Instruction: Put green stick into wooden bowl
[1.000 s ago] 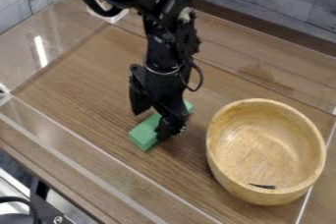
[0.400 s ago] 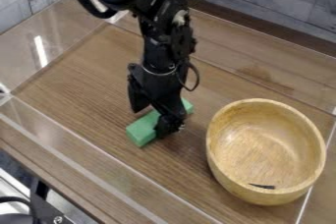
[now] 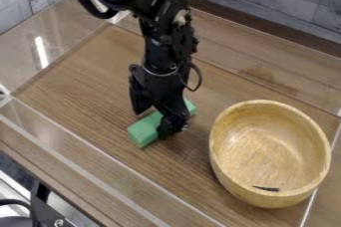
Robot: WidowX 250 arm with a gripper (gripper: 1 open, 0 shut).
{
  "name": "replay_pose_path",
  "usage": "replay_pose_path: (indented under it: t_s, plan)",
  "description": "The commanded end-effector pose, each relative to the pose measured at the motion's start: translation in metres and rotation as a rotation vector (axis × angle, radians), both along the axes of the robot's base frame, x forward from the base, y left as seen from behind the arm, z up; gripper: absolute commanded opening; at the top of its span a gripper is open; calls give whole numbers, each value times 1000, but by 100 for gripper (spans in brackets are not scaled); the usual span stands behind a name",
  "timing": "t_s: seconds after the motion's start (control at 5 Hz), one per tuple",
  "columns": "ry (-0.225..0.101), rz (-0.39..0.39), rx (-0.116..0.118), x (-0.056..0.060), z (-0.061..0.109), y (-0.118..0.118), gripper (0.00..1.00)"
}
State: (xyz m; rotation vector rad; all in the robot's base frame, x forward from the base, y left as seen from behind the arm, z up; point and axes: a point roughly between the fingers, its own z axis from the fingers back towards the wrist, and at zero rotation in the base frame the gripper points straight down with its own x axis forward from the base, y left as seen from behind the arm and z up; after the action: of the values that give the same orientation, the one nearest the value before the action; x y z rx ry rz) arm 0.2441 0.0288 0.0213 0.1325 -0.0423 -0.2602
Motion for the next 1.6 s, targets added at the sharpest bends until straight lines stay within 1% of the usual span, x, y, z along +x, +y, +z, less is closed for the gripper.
replay_pose_path:
  t_s: [0.0,0.2,0.4,0.8,1.0,1.4]
  plan:
    - [-24,36,-8,5,5,3,100]
    - [-27,41,-8,5,4,3,0]
    - [-18,44,-9,2,3,3,0]
    - [17,85,-40,-2,4,2,0]
    - [25,106,-53,-2,8,2,0]
    - [30,143,-76,-2,18,2,0]
